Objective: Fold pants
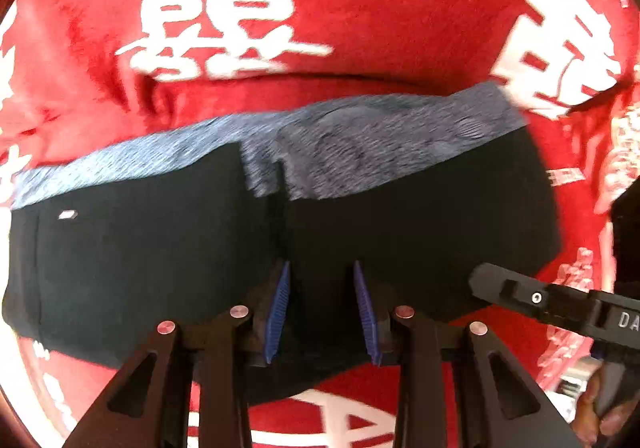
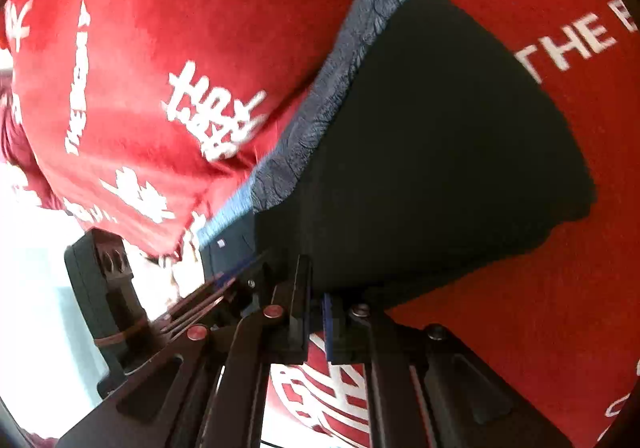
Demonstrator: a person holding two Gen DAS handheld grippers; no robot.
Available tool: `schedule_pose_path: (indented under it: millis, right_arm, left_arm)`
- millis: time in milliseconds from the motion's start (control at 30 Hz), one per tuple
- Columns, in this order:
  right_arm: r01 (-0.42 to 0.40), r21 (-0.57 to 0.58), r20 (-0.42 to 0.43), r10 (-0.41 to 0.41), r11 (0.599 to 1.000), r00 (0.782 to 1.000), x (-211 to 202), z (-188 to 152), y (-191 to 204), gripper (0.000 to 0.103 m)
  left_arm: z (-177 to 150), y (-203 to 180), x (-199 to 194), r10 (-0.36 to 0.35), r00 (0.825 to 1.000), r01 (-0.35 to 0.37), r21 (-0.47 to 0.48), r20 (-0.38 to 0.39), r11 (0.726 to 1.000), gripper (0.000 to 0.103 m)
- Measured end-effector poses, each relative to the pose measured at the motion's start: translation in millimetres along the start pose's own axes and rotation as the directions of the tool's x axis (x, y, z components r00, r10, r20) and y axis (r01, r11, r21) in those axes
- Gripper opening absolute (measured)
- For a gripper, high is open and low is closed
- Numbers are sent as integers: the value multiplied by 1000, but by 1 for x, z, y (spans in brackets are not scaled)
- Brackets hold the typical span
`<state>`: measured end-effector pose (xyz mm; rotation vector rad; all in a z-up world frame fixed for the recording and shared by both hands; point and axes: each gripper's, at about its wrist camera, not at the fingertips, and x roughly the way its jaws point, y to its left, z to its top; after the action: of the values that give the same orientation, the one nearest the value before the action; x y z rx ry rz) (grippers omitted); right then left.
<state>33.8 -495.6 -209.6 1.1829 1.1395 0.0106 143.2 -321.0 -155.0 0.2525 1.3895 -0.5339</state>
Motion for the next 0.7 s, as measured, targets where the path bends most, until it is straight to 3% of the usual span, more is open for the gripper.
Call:
schedule_pose_path:
  millis: [33,67,133,200,367,500,533,567,633,700]
  right_arm:
    - [17,5,-10,-17,1000,1000,6,0,-3,5]
    - [48,10,-28,-48,999,998,18,2,-8,5]
    - [90,-34,-56,-92,995,994,31,4,-10,5]
    - [84,-55,-68,-88,995,994,29,7,-7,7]
    - [117,-258,-93,-145,959,985,-8,2,23,51]
    - [174,-344,43,-169,923,985,-56,21,33,50]
    - [211,-341,77,-197,916,977,-62,34,31,41]
    - [240,-331,90,-222,913,971,-63,47,28,25]
    - [249,-304,90,-233,920,968,-57,73,18,23]
    - [303,-315,42,-306,899,951,-30,92,4,23]
  left_arm:
    - [-2,4,6,3,1000,-4,-23,-15,1000,37]
    - [-1,5,12,1,1000,-2,-40,-7,999,45]
    - [0,5,14,72,997,-72,-38,17,997,64]
    - [-1,7,13,71,997,-69,-55,25,996,66]
    - [2,5,-7,108,994,-105,-74,33,992,66]
    - [18,-5,-20,125,989,-121,-54,74,991,66]
    - [24,-9,-17,129,989,-126,-48,69,991,66]
    - [30,-13,-12,137,989,-134,-49,63,990,66]
    - [35,-17,0,155,986,-152,-61,52,986,66]
    - [31,-19,19,190,981,-189,-65,23,980,66]
